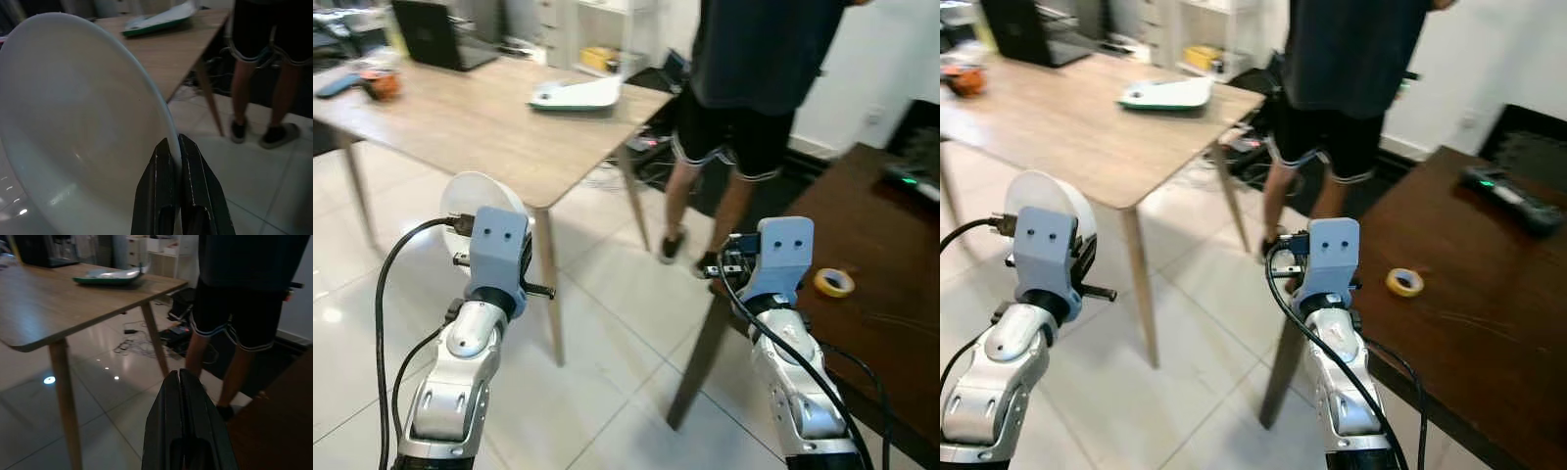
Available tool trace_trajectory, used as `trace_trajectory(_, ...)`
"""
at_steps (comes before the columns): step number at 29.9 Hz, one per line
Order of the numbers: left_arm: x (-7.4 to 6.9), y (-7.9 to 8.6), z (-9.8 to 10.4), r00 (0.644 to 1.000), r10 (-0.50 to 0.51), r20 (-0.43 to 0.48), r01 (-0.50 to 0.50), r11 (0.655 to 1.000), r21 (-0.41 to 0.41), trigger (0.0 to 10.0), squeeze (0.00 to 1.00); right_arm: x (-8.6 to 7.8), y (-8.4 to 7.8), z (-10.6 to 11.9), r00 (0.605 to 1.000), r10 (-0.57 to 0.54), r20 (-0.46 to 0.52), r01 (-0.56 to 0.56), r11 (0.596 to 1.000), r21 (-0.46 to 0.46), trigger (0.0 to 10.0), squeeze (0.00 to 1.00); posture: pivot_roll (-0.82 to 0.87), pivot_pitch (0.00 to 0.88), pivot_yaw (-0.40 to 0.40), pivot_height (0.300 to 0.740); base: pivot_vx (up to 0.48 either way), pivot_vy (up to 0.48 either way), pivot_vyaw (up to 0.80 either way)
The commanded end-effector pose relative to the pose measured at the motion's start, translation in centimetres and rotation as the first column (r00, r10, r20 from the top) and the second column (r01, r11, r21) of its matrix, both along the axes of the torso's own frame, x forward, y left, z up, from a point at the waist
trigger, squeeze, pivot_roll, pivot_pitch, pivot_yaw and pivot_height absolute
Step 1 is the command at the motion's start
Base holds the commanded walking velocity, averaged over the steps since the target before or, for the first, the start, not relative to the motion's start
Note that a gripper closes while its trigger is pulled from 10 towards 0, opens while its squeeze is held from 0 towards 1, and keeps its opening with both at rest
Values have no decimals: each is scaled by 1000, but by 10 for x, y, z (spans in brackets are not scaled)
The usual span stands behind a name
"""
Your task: Setting the table
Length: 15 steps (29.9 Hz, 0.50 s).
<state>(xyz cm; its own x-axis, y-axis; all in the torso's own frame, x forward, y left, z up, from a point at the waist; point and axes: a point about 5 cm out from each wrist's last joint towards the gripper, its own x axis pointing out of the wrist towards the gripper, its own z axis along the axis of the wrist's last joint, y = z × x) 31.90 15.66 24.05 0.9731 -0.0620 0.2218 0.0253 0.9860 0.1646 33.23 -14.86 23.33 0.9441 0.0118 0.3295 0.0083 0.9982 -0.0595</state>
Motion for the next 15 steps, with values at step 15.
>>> trace_trajectory(15,-2,0,-1,1000,2,-4,-2,1000,0,10000,0,-1,-2,-6,1000,-10,-23,10,1000,6,10000,0,41,171,37,740,0,0,800)
